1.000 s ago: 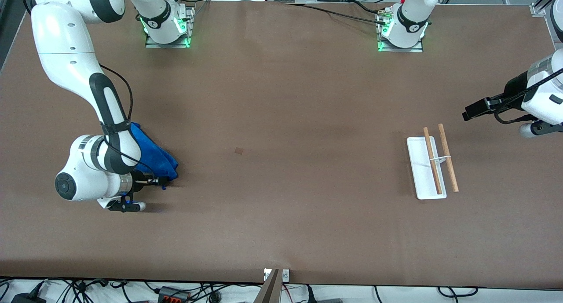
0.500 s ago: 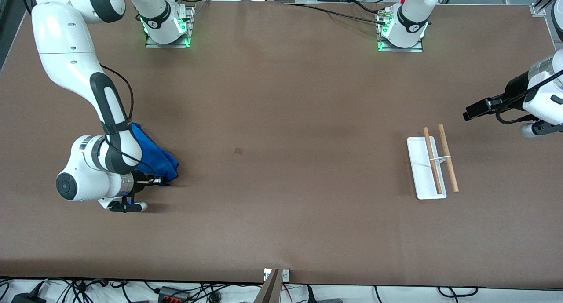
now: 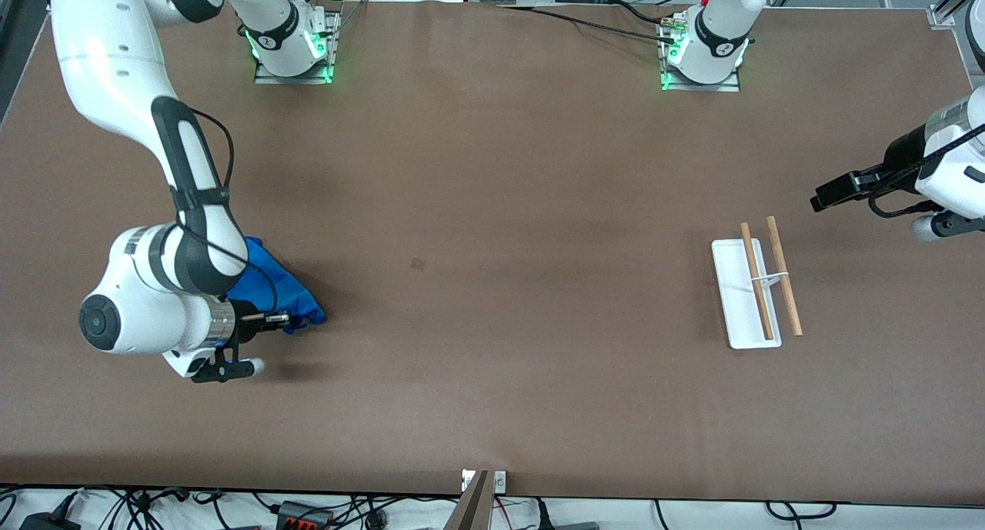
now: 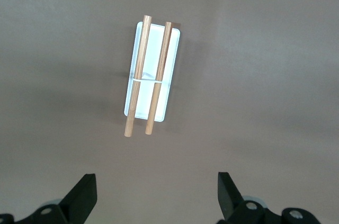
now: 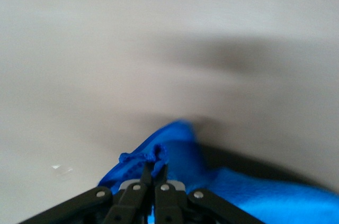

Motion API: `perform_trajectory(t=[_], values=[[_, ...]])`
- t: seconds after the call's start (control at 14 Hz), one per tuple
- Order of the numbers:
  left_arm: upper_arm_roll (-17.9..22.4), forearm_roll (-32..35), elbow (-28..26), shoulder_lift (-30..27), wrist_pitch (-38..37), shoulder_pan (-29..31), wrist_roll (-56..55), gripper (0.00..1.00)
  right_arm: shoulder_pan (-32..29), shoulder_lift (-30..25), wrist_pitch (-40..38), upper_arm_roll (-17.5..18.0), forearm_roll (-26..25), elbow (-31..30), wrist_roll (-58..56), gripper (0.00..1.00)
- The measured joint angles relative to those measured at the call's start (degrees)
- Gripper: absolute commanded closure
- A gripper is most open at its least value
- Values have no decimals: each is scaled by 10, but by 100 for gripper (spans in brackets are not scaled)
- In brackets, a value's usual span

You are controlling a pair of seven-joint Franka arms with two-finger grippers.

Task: Pass towel and hang on rack
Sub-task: 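Lift the towel with the right gripper toward the rack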

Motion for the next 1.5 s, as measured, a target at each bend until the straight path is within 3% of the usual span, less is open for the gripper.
perform_trajectory(t=[0.29,0.5,0.93,1.07,1.5], values=[[0,-4,0,0,-1,0,0,0,-3,-27,-38,108,89,51,-1,100],[0,-7,0,0,-2,0,0,0,-6,-40,-29,204,102,70,-1,100],[0,-8,0,0,-2,1,0,0,-2,-51,150,360,102,76,-2,100],[0,-8,0,0,-3,1,0,0,10,-51,187,378,102,76,-3,100],[-3,-8,0,0,-6,-5,-1,0,93,-45,307,380,102,67,-2,100]])
